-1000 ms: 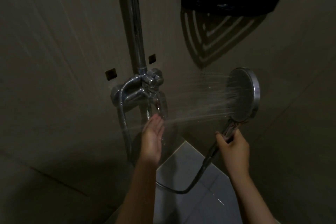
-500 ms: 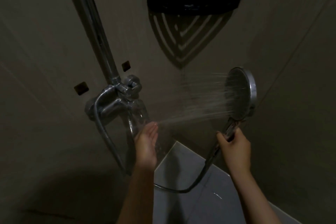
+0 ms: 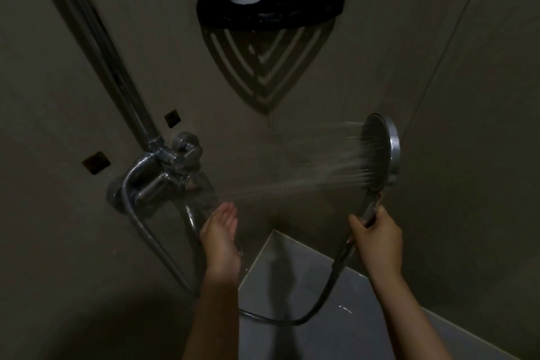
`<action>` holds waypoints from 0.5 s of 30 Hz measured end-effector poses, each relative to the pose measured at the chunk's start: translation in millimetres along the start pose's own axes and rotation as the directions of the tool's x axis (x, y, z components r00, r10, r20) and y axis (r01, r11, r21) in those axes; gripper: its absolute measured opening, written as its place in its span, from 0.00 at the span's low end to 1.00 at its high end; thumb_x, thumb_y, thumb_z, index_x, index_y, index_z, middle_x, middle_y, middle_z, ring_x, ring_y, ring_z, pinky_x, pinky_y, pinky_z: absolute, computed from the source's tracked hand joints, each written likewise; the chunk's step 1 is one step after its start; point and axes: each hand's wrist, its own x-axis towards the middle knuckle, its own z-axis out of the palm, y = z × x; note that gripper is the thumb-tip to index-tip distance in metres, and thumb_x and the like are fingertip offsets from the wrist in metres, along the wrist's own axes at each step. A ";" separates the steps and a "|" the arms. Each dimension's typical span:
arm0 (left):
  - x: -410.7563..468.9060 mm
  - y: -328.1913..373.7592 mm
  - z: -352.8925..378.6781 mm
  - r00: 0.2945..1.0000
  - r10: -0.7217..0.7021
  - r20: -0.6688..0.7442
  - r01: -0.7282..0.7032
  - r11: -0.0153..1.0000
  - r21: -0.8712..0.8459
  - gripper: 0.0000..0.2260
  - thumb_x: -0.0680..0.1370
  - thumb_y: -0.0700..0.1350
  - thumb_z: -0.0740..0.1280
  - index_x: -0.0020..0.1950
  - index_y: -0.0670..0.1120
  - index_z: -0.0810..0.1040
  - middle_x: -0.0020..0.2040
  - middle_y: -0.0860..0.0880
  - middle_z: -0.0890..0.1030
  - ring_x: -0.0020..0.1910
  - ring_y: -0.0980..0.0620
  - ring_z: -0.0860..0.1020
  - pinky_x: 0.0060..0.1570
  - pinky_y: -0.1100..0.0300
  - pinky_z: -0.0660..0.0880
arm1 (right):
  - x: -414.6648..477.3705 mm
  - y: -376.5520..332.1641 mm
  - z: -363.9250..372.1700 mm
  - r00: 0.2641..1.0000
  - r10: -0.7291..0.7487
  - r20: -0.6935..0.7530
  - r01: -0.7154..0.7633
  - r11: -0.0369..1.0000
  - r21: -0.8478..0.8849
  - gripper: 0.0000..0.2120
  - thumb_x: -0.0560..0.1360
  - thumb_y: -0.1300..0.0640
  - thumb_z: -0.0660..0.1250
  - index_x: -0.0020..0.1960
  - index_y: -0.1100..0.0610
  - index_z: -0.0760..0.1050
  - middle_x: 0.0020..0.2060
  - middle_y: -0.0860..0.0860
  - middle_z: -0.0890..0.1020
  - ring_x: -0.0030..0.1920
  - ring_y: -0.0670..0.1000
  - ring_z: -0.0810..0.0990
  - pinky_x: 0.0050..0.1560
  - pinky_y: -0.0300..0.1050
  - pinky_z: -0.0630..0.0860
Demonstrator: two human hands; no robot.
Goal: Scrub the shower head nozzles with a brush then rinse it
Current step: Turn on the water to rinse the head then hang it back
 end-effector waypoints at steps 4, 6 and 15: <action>-1.5 1.2 1.4 1.000 -0.002 -0.005 0.002 1.000 -0.014 0.16 0.81 0.37 0.53 0.67 0.34 0.69 0.66 0.37 0.74 0.65 0.44 0.73 0.64 0.58 0.68 | -0.2 0.7 -4.3 1.000 0.004 -0.010 -0.004 0.999 -0.037 0.05 0.71 0.60 0.70 0.46 0.58 0.76 0.36 0.52 0.79 0.41 0.54 0.78 0.42 0.43 0.69; -1.7 1.1 0.7 1.000 -0.005 0.001 0.005 1.000 -0.018 0.16 0.81 0.38 0.54 0.67 0.34 0.69 0.66 0.37 0.74 0.64 0.44 0.74 0.63 0.58 0.69 | -0.5 1.6 -5.2 1.000 0.007 -0.029 -0.009 0.999 -0.050 0.06 0.71 0.59 0.70 0.46 0.59 0.77 0.37 0.54 0.80 0.43 0.57 0.80 0.42 0.43 0.69; -3.8 3.5 2.6 1.000 -0.014 -0.004 0.014 1.000 -0.011 0.16 0.81 0.38 0.54 0.66 0.34 0.70 0.66 0.37 0.74 0.65 0.43 0.73 0.63 0.57 0.68 | -5.2 3.2 -11.8 0.998 0.014 -0.057 -0.018 0.997 -0.073 0.05 0.71 0.59 0.70 0.44 0.59 0.76 0.38 0.58 0.81 0.45 0.61 0.81 0.41 0.43 0.66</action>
